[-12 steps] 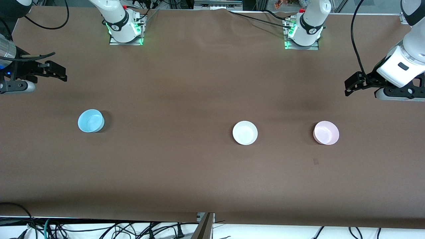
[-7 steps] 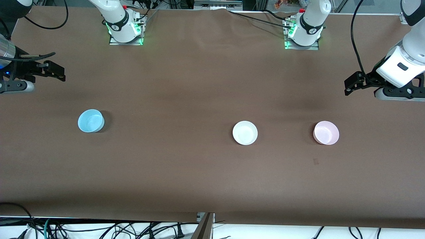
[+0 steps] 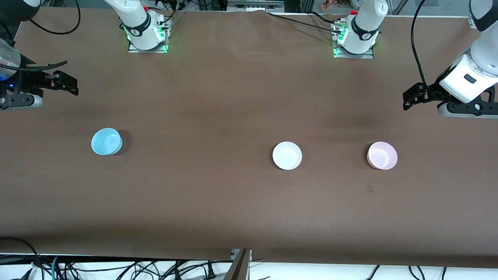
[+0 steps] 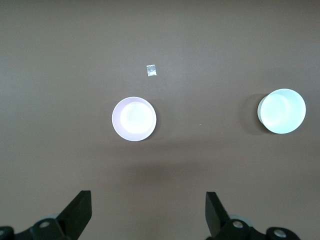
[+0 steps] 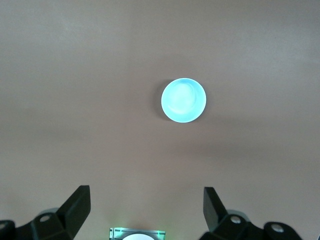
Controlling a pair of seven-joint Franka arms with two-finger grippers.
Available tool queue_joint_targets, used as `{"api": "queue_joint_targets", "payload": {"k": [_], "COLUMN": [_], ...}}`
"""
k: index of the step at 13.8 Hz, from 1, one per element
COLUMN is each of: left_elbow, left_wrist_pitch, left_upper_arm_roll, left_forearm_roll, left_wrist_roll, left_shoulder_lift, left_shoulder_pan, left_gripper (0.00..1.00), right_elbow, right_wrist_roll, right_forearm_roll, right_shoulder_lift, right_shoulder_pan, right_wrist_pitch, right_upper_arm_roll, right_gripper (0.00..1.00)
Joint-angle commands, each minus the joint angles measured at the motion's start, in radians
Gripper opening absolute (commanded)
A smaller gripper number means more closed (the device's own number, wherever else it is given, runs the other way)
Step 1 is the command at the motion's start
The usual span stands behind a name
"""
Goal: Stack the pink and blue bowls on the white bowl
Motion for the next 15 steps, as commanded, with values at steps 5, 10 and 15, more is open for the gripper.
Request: {"api": "queue_joint_targets", "payload": {"k": [5, 10, 15], "left_elbow": [-0.003, -0.003, -0.011], "left_wrist_pitch": [-0.032, -0.025, -0.025], "left_upper_arm_roll": [0.000, 0.000, 0.001], "left_forearm_roll": [0.011, 0.012, 0.012], "left_wrist_roll": [0.008, 0.008, 0.003], "left_shoulder_lift": [-0.004, 0.012, 0.026], "left_shoulder_pan": [0.001, 0.001, 0.003], "left_gripper": [1.00, 1.00, 1.00], "right_elbow": [0.019, 0.019, 0.019], "right_wrist_roll": [0.002, -0.001, -0.006], "right_forearm_roll": [-0.007, -0.006, -0.006], "right_shoulder_lift": [0.009, 0.010, 0.010], "right_shoulder_pan": [0.003, 0.001, 0.000], "right_wrist_pitch": [-0.013, -0.012, -0.010], "right_upper_arm_roll": [0.003, 0.001, 0.001], "right_gripper": [1.00, 1.00, 1.00]}}
